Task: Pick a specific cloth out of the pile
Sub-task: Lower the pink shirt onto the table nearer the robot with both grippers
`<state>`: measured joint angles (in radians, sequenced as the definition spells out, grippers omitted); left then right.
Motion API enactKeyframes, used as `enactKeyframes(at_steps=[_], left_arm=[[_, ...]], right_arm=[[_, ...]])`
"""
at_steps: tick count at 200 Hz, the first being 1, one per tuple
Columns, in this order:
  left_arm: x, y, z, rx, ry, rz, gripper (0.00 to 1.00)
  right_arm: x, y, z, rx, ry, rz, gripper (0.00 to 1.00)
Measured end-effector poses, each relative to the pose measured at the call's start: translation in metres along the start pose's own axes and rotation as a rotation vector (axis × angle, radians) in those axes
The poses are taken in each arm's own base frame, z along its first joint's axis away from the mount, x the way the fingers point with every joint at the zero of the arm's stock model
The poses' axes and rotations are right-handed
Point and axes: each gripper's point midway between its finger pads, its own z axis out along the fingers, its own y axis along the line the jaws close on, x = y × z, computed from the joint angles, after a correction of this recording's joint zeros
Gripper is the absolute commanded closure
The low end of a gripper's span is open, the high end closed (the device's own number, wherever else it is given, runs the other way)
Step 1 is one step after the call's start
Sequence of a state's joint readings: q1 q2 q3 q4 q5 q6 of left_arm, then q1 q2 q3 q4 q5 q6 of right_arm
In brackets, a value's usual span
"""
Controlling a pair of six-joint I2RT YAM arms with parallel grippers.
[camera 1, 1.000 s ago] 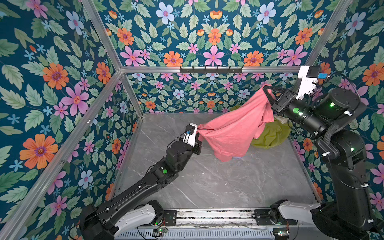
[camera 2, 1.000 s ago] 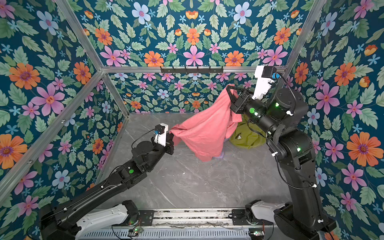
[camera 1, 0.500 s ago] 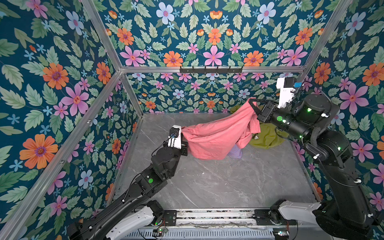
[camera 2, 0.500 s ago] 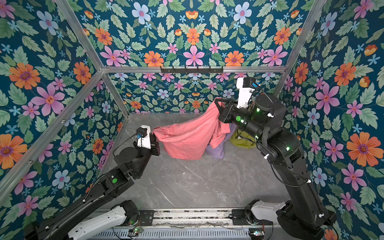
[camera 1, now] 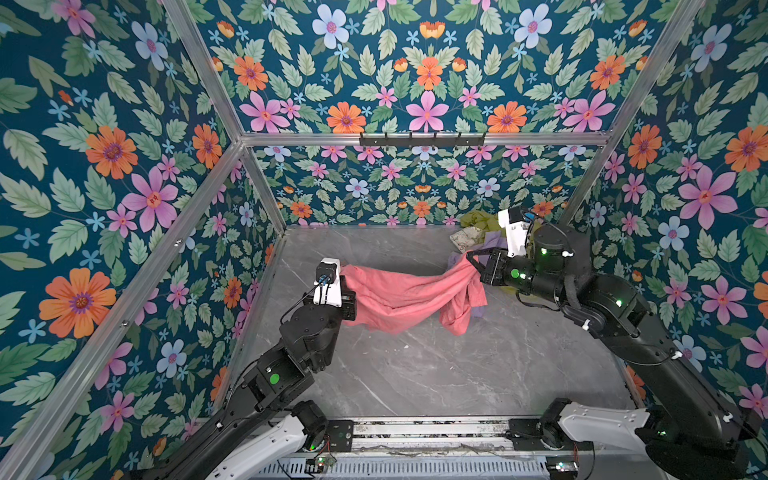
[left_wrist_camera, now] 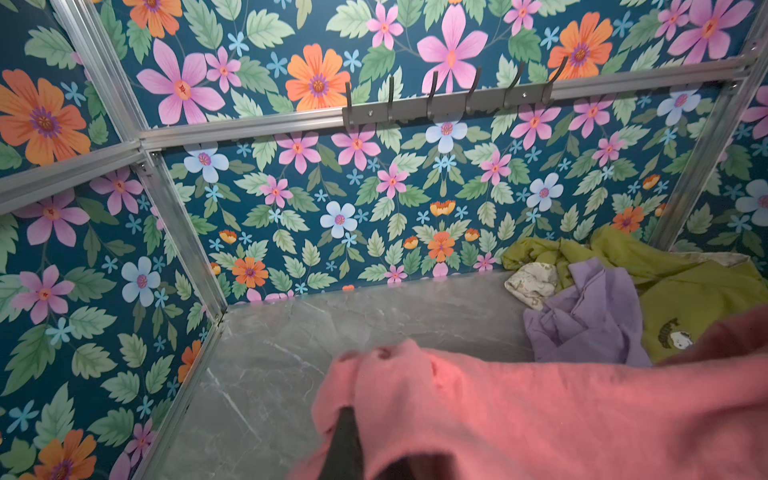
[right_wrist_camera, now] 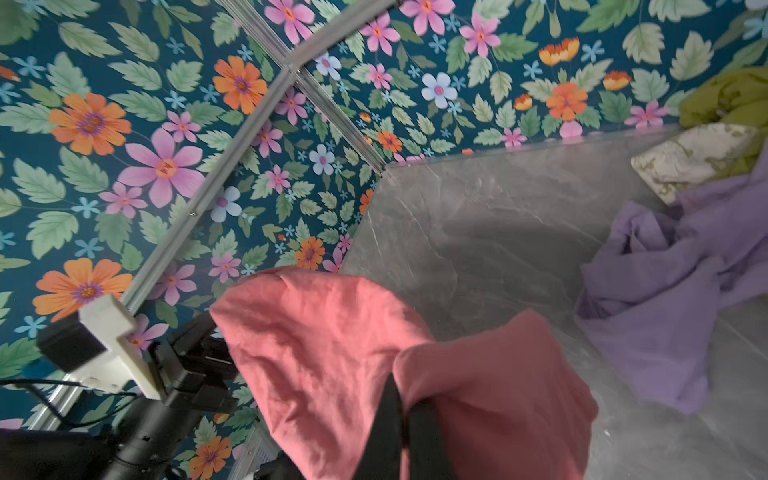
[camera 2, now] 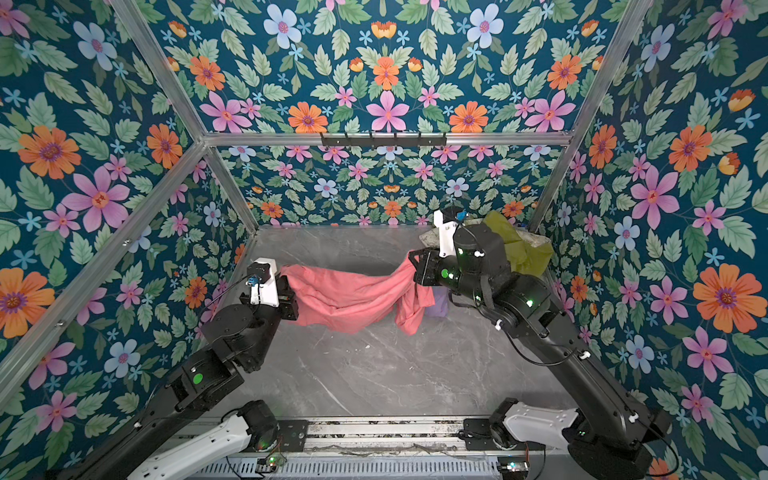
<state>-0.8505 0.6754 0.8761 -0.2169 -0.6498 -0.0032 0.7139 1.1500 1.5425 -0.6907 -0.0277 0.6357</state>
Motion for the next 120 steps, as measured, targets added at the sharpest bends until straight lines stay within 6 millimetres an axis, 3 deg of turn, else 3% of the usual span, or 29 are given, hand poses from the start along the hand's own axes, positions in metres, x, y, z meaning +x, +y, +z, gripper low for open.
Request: enactKeyframes(at_steps=[56,120], left_arm=[[0.054,0.003,-0.004,-0.015,0.212,0.034,1.0],[0.109,-0.003,-0.005,-0.015,0.415,0.084,1.0]], right_arm=[[0.074,-0.057,0.001,0.112,0.129,0.141,1.0],[0.136,-0.107,-0.006,0.245,0.233,0.272,1.0]])
